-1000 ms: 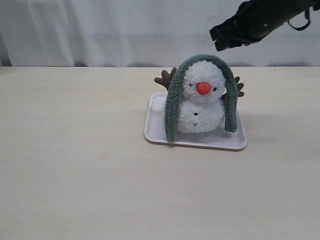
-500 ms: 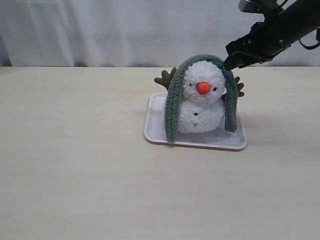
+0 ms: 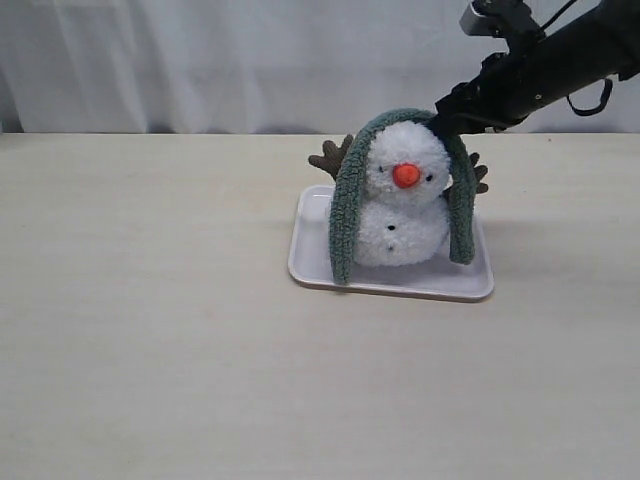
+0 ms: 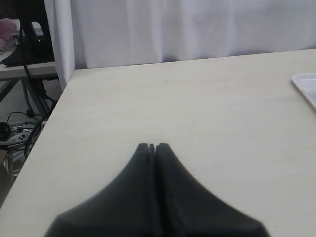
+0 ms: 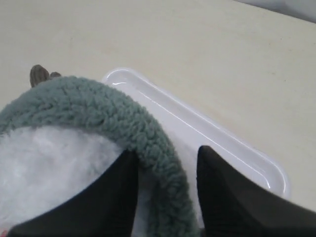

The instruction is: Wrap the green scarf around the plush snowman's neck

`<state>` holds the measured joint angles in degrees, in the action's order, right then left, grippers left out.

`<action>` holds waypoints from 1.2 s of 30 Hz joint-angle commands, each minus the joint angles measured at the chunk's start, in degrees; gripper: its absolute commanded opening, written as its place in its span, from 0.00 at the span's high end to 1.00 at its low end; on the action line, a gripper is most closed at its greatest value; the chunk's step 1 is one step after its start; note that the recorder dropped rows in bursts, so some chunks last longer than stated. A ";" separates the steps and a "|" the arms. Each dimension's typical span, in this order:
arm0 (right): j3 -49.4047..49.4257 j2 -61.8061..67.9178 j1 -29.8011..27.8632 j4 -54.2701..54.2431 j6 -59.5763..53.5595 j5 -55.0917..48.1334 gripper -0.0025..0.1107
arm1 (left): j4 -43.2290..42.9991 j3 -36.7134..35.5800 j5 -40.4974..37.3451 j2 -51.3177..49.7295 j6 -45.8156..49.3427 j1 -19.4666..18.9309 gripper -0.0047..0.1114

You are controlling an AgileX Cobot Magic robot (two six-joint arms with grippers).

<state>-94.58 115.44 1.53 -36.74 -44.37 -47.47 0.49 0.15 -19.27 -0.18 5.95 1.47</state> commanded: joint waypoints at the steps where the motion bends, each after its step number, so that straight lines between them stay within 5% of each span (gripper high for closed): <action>1: 0.26 0.67 0.01 -1.03 -2.17 1.35 0.81 | 0.13 -0.15 0.75 0.18 0.02 -0.08 0.96; 4: 0.26 0.67 0.01 -1.23 -3.36 1.35 0.94 | 0.13 -0.15 0.75 0.18 0.02 -0.08 0.96; 11: 0.26 0.67 0.01 -9.26 -1.02 -1.28 0.94 | 0.13 -0.15 0.75 0.18 0.02 -0.08 0.96; 18: 0.13 0.67 0.01 6.04 12.53 -5.57 0.94 | 0.13 -0.15 0.75 0.18 0.02 -0.08 0.96; 27: 0.13 0.67 0.01 3.49 11.90 -9.74 0.94 | 0.13 -0.15 0.75 0.18 0.02 -0.08 0.96; 30: 0.02 -0.09 0.01 3.09 11.61 -9.74 0.88 | 0.13 -0.15 0.75 0.18 0.02 -0.08 0.96; 36: 0.02 -3.45 0.01 3.61 11.85 -9.74 0.61 | 0.13 -0.15 0.75 0.18 0.02 -0.08 0.96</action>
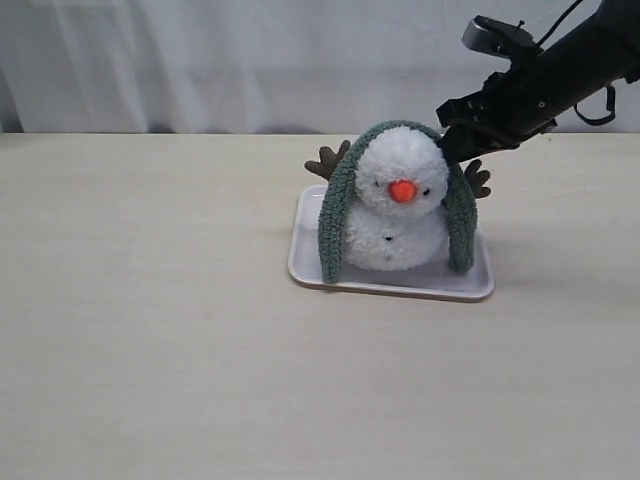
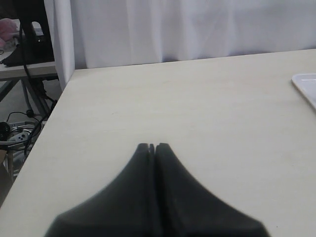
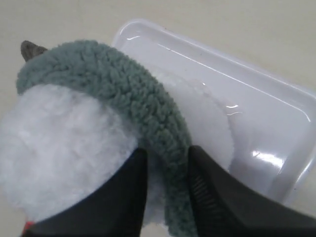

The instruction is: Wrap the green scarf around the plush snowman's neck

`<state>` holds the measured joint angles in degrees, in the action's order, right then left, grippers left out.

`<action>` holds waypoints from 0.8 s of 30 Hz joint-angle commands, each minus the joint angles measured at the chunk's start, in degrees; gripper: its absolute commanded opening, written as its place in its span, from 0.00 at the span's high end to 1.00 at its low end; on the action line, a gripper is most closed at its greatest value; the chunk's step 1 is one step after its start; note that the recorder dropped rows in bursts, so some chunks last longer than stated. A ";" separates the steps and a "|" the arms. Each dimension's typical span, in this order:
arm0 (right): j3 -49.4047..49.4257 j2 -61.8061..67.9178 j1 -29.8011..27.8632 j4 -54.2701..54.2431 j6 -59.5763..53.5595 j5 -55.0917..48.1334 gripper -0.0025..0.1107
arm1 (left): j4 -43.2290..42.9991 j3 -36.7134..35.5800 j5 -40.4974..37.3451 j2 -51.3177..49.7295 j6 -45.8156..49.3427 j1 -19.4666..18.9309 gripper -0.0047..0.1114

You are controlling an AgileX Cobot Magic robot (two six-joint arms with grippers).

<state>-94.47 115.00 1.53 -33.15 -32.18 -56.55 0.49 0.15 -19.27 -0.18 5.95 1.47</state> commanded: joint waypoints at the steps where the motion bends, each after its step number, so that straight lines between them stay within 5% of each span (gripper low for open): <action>1: -0.08 -3.66 0.01 0.02 -0.33 -0.67 0.59 | 0.13 -0.15 0.75 0.18 0.02 -0.08 0.96; 10: -0.08 -12.41 2.61 1.61 -0.12 -1.57 0.59 | 0.13 -0.15 0.75 0.18 0.02 -0.08 0.96; 13: -0.08 -14.69 7.45 6.30 1.23 -1.46 0.59 | 0.13 -0.15 0.75 0.18 0.02 -0.08 0.96; 24: -1.16 -12.93 28.63 42.01 32.84 -1.99 0.70 | 0.13 -0.15 0.75 0.18 0.02 -0.08 0.96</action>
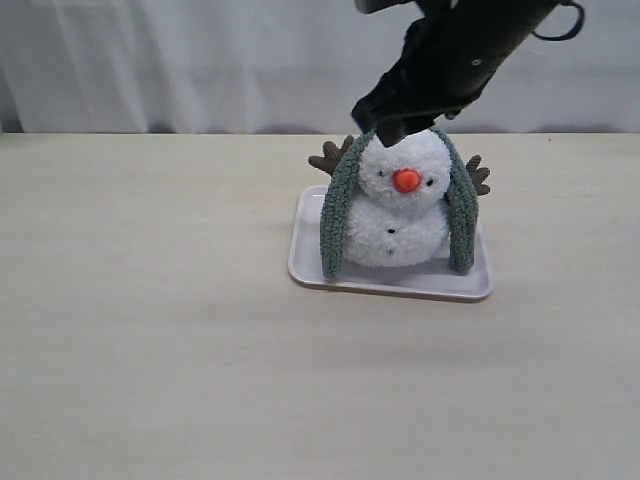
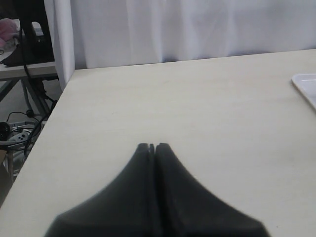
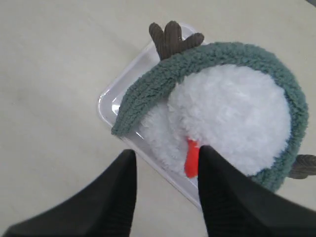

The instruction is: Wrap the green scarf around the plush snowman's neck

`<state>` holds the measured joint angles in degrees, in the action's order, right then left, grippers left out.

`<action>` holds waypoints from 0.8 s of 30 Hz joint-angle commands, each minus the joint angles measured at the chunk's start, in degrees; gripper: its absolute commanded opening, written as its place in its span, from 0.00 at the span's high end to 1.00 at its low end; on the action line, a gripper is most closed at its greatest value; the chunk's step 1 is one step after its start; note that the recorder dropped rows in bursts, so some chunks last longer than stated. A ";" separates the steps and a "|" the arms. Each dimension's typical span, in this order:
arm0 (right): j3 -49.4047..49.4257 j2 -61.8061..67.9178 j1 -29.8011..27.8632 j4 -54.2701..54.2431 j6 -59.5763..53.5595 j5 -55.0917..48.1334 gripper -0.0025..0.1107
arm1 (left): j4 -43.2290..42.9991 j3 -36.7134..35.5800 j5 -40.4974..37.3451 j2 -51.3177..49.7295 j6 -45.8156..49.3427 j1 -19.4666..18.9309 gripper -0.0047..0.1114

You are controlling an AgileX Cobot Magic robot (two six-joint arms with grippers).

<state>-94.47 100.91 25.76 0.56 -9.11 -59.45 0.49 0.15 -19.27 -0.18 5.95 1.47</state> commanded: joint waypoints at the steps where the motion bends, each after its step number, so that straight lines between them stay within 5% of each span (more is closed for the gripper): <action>1: -2.30 2.18 5.06 8.52 10.01 0.31 0.73 | 0.13 -0.15 0.75 0.18 0.02 -0.08 0.96; 5: -10.29 8.03 5.10 8.31 10.66 -4.19 0.80 | 0.13 -0.15 0.75 0.18 0.02 -0.08 0.96; 18: -28.38 24.11 3.93 16.80 15.39 -10.52 0.80 | 0.13 -0.15 0.75 0.18 0.02 -0.08 0.96; 24: -29.70 26.79 2.36 16.91 15.24 -10.52 0.94 | 0.13 -0.15 0.75 0.18 0.02 -0.08 0.96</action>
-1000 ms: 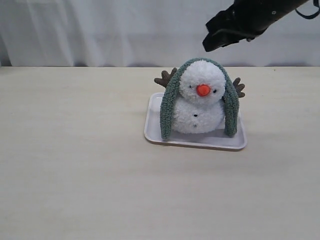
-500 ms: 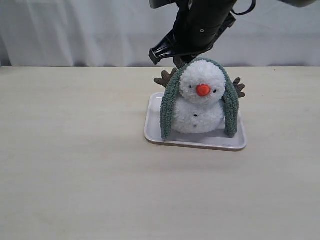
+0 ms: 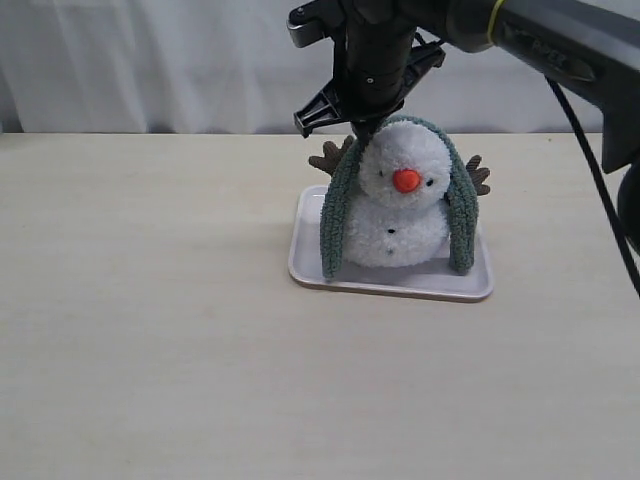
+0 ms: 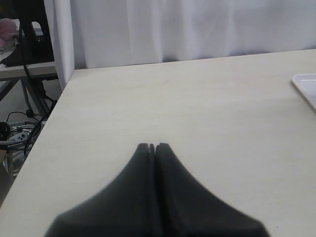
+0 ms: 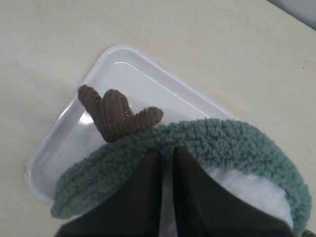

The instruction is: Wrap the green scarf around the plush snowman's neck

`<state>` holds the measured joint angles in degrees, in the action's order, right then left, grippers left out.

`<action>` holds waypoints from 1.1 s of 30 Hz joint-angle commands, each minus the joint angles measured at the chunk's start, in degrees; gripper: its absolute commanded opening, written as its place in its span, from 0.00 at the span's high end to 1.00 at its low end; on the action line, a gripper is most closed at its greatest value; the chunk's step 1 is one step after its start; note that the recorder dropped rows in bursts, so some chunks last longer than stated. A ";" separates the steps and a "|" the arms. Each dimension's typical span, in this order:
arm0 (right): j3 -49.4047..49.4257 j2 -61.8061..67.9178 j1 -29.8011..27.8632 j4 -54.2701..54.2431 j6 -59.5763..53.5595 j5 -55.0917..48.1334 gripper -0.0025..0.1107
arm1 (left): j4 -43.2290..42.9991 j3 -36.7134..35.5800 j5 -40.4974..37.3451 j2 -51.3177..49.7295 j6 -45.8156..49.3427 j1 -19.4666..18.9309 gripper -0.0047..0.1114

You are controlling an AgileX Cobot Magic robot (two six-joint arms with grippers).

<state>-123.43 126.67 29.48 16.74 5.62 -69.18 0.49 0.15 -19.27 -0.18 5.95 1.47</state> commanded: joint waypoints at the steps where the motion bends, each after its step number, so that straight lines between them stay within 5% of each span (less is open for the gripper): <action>1: -0.74 1.43 -1.59 0.73 0.50 -0.78 0.94 | 0.13 -0.15 0.75 0.18 0.02 -0.08 0.96; 14: -0.74 4.76 -2.04 -8.68 -9.99 1.52 0.94 | 0.13 -0.15 0.75 0.18 0.02 -0.08 0.96; 33: -1.16 1.28 -2.04 -7.32 -10.86 -0.78 0.94 | 0.13 -0.15 0.75 0.18 0.02 -0.08 0.96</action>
<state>-124.17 130.80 27.62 9.25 -5.03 -69.24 0.49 0.15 -19.27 -0.18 5.95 1.47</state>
